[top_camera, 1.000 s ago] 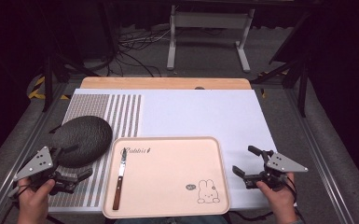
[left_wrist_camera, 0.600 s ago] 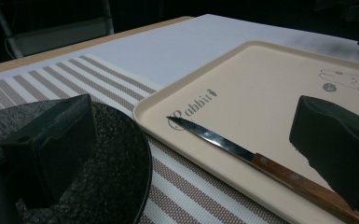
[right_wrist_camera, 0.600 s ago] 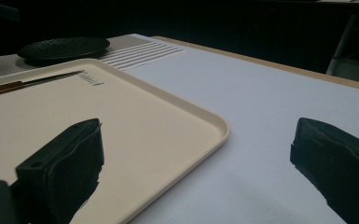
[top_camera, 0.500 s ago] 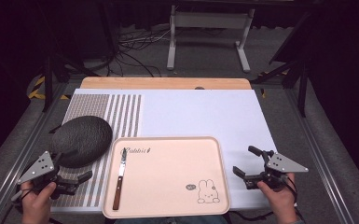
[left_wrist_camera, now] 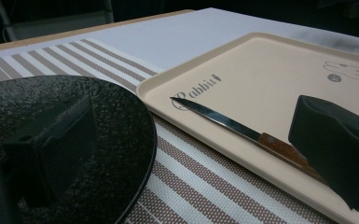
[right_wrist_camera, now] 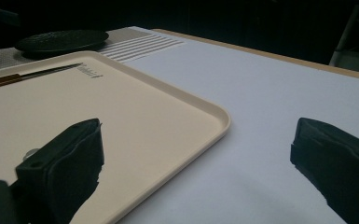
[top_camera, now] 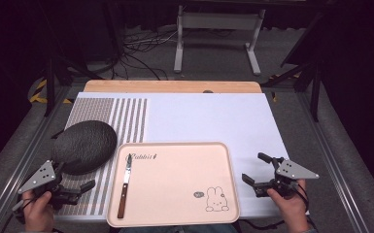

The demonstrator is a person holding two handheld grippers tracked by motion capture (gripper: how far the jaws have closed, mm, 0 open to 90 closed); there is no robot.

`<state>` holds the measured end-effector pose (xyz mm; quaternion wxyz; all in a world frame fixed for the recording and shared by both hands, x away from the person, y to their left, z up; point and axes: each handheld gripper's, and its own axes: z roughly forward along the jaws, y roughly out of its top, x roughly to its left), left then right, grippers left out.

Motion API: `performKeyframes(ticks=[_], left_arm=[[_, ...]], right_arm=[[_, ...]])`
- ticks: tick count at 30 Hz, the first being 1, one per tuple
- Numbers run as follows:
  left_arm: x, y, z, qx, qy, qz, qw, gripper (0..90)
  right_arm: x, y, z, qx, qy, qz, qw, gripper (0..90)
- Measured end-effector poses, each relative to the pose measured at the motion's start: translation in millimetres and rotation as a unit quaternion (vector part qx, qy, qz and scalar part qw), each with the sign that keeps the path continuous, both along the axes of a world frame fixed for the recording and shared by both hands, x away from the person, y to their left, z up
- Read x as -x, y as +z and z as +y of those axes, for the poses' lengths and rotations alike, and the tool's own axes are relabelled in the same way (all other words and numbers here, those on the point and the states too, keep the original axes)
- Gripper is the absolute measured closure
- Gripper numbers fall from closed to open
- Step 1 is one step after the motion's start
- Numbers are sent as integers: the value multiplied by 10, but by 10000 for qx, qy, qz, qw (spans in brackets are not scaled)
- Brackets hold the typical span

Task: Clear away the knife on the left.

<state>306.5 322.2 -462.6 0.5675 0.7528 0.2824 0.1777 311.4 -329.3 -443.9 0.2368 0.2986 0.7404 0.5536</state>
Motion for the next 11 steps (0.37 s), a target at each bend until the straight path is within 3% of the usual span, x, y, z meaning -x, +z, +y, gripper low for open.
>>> performKeyframes(ticks=[5, 6, 7, 9, 11], left_arm=[[24, 14, -3, -133, 314, -100, 9994, 19], [21, 18, 2, -148, 329, -157, 9992, 20], [30, 11, -4, -5, 270, -103, 9996, 22], [26, 10, -3, -21, 140, -131, 9998, 16], [26, 9, -14, -11, 172, -146, 9997, 17]], right_arm=[[-3, -2, 3, -5, 6, 12, 10000, 31], [-2, -2, 5, 12, -4, 14, 10000, 31], [-1, -3, 6, 13, -3, 18, 10000, 31], [-1, -3, 5, -1, 7, 14, 10000, 32], [-2, -3, 4, -3, 6, 11, 10000, 32]])
